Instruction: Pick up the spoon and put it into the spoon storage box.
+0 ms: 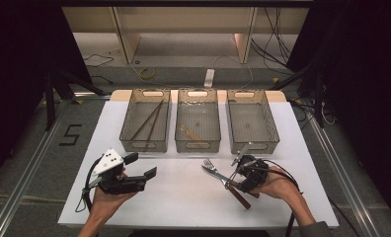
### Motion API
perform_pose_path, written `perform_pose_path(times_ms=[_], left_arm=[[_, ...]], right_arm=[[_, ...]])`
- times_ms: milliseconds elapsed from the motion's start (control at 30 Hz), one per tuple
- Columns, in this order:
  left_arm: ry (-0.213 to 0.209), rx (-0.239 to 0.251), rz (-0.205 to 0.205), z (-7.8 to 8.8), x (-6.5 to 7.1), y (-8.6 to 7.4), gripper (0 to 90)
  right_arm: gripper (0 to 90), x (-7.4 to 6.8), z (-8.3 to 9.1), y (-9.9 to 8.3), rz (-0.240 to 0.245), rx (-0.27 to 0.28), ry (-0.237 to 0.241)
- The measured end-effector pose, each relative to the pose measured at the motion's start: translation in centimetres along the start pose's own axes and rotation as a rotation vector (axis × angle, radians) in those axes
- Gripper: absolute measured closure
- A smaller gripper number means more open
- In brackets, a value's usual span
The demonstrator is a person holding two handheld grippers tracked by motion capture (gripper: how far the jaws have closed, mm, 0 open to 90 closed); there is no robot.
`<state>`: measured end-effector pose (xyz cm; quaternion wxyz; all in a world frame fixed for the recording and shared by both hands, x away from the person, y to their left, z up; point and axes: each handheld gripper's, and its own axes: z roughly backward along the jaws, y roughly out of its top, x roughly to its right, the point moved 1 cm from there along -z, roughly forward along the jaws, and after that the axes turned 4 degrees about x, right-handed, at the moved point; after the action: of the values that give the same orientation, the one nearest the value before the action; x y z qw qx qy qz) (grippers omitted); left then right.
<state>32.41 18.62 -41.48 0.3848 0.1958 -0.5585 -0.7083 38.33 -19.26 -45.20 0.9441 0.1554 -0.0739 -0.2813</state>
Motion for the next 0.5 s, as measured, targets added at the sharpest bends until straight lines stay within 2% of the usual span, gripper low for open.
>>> perform_pose_path(times_ms=[500], left_arm=[[0.003,-0.001,-0.001,0.08,-0.01,-0.05,15.7]], right_arm=[[59.8,-0.07,-0.77,0.1,0.018,-0.025,0.028]])
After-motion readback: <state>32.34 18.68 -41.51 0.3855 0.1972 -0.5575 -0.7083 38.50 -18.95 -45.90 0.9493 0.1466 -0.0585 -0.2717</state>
